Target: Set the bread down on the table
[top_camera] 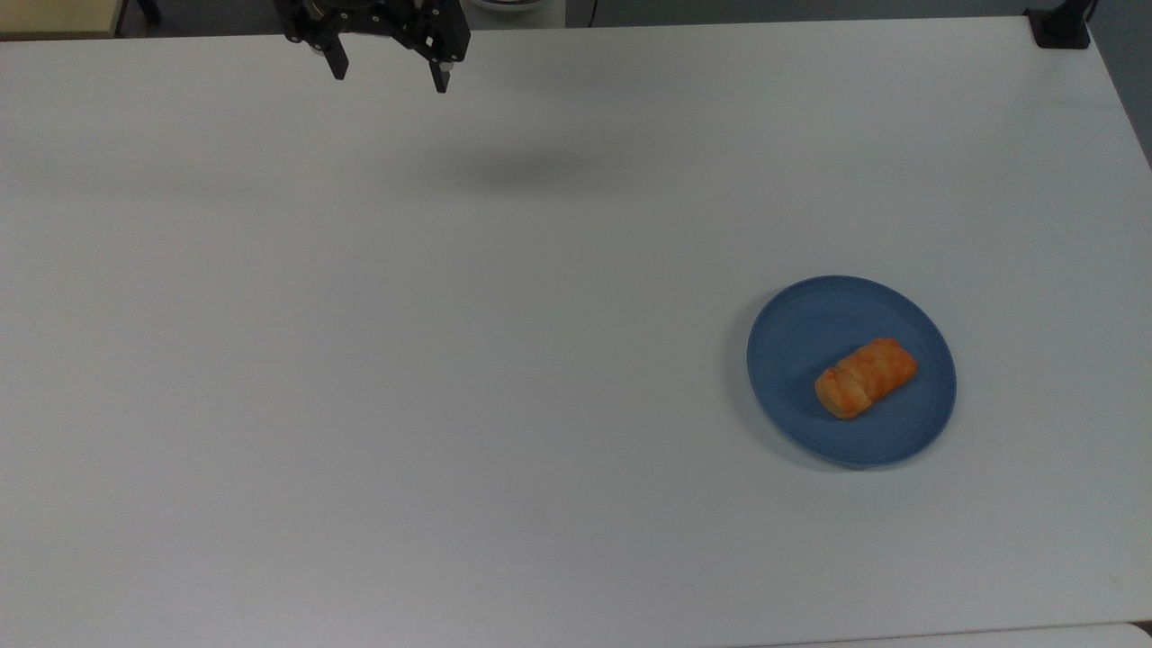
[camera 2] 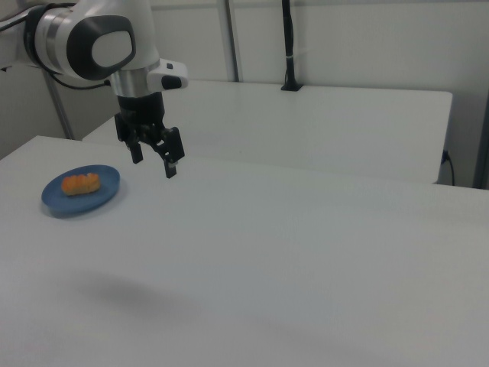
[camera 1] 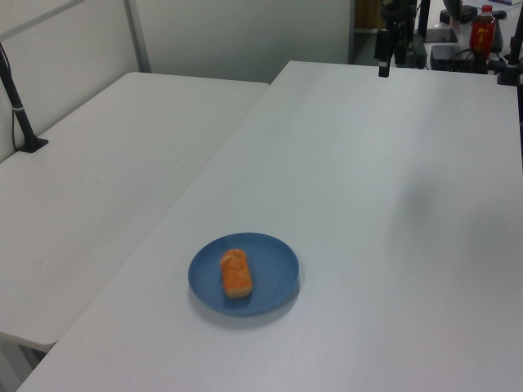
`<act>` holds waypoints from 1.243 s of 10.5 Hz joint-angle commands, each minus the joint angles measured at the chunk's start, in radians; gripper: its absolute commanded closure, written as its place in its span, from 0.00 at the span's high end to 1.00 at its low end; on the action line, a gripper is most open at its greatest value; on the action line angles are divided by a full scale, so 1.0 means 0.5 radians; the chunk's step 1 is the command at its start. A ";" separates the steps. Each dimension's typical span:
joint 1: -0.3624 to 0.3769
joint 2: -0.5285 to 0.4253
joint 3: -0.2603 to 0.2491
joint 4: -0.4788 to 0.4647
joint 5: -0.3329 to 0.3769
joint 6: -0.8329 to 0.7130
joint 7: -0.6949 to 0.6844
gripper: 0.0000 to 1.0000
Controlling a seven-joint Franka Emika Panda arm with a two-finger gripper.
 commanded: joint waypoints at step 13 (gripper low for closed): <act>0.978 1.072 0.129 0.768 -0.376 0.803 2.100 1.00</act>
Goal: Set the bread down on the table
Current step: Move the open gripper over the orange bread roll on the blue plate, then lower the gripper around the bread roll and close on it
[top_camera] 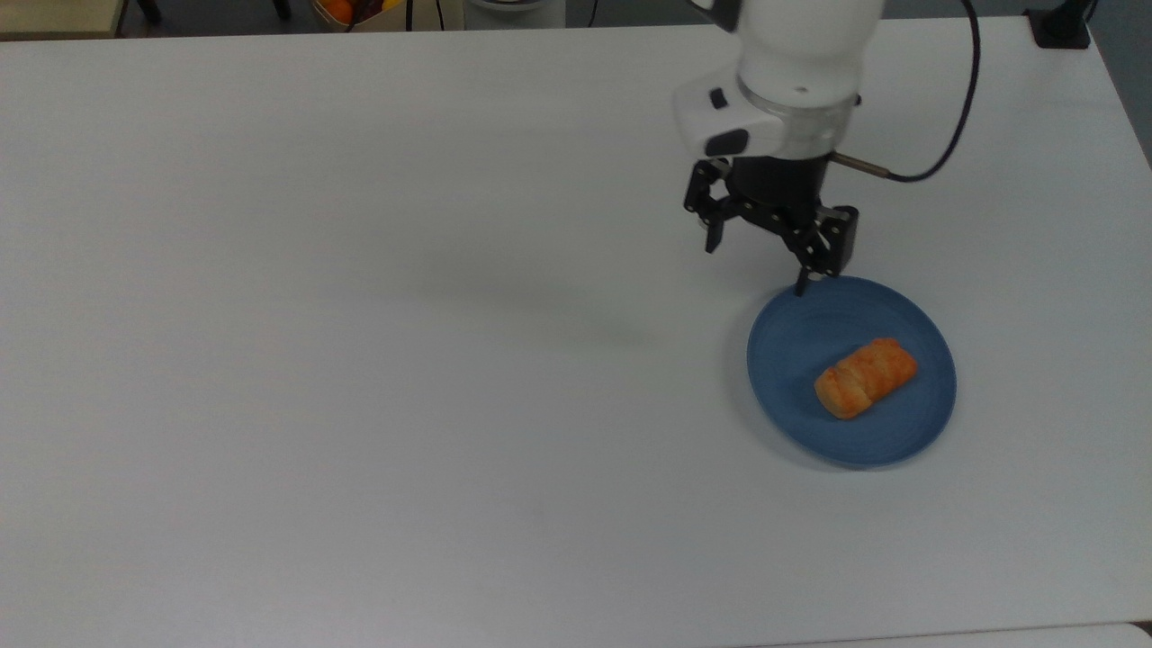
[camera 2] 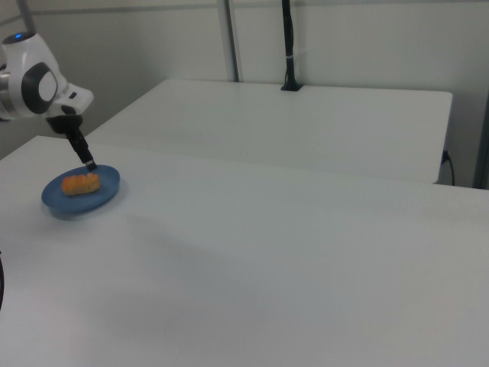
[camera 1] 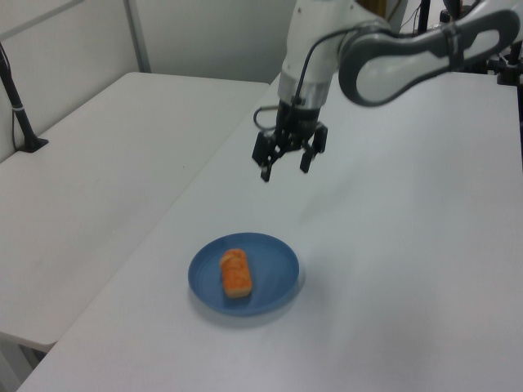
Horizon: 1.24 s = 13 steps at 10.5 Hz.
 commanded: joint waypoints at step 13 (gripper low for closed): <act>0.347 0.658 -0.046 0.396 -0.591 0.429 0.722 1.00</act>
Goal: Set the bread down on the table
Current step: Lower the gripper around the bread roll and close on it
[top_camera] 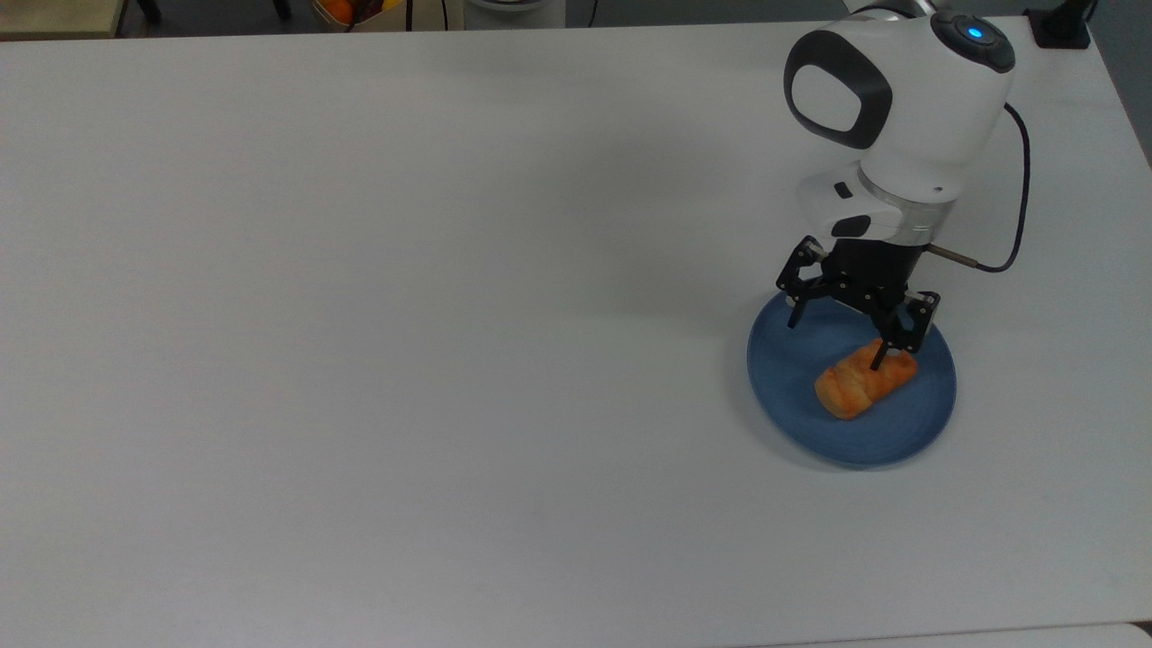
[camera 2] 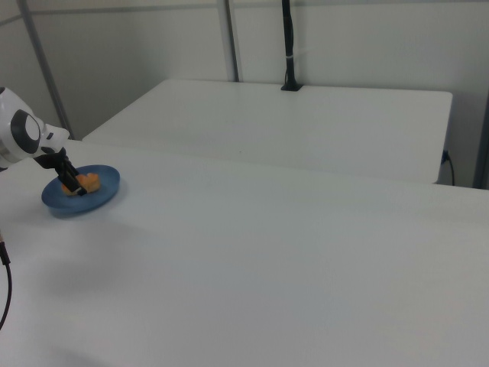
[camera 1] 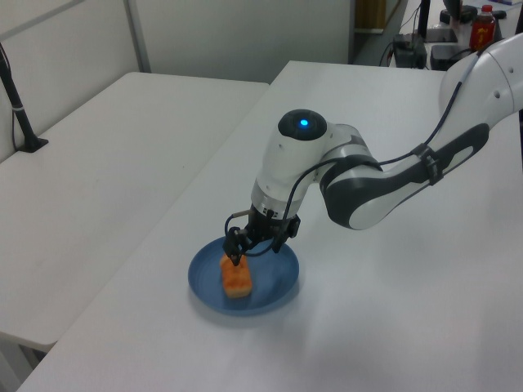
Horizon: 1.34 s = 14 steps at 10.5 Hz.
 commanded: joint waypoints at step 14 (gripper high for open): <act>0.040 0.137 -0.049 0.040 -0.304 0.409 0.235 0.03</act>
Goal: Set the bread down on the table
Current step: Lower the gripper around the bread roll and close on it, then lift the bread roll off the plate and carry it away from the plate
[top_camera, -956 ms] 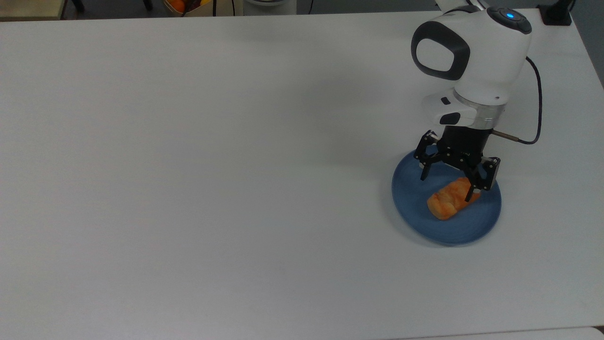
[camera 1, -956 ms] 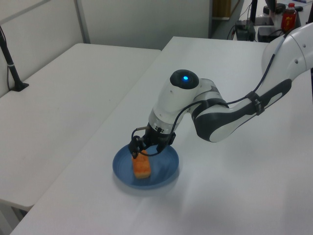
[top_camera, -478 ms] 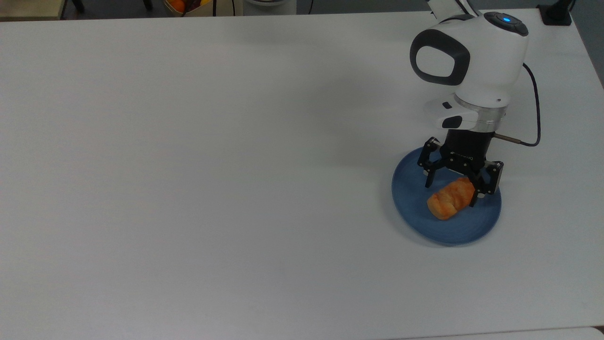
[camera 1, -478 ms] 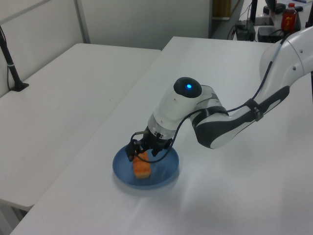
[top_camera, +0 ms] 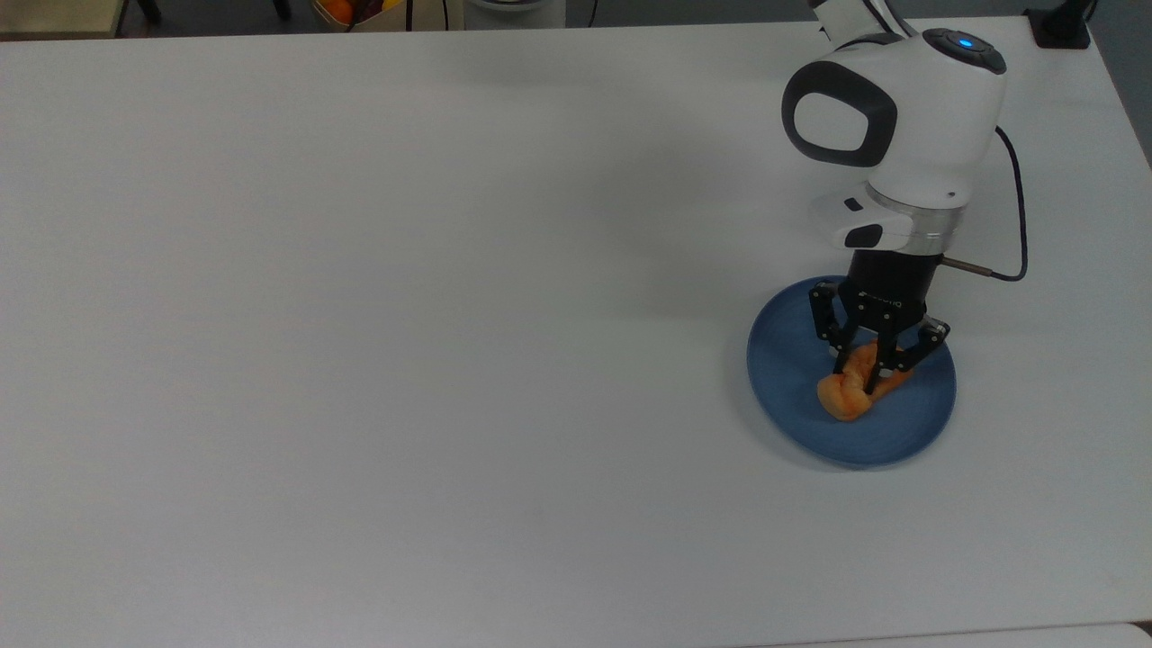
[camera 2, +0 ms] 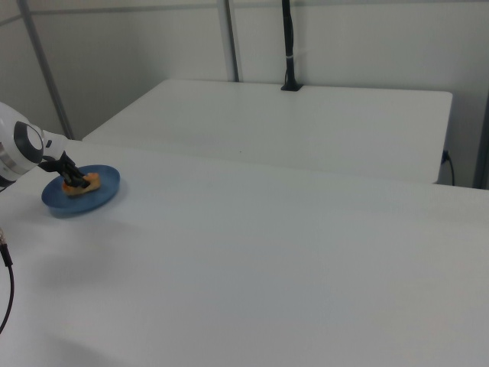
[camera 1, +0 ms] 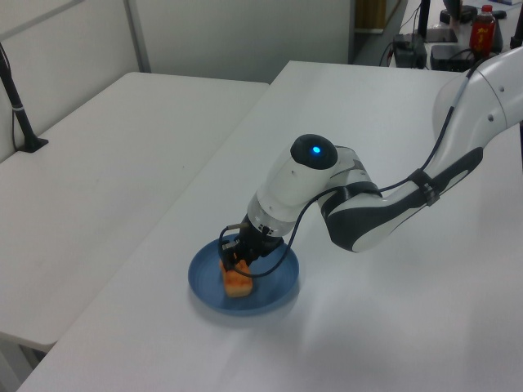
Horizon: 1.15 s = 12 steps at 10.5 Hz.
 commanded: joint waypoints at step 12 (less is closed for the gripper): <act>-0.797 -0.869 0.042 -0.445 1.300 -0.473 -2.230 0.00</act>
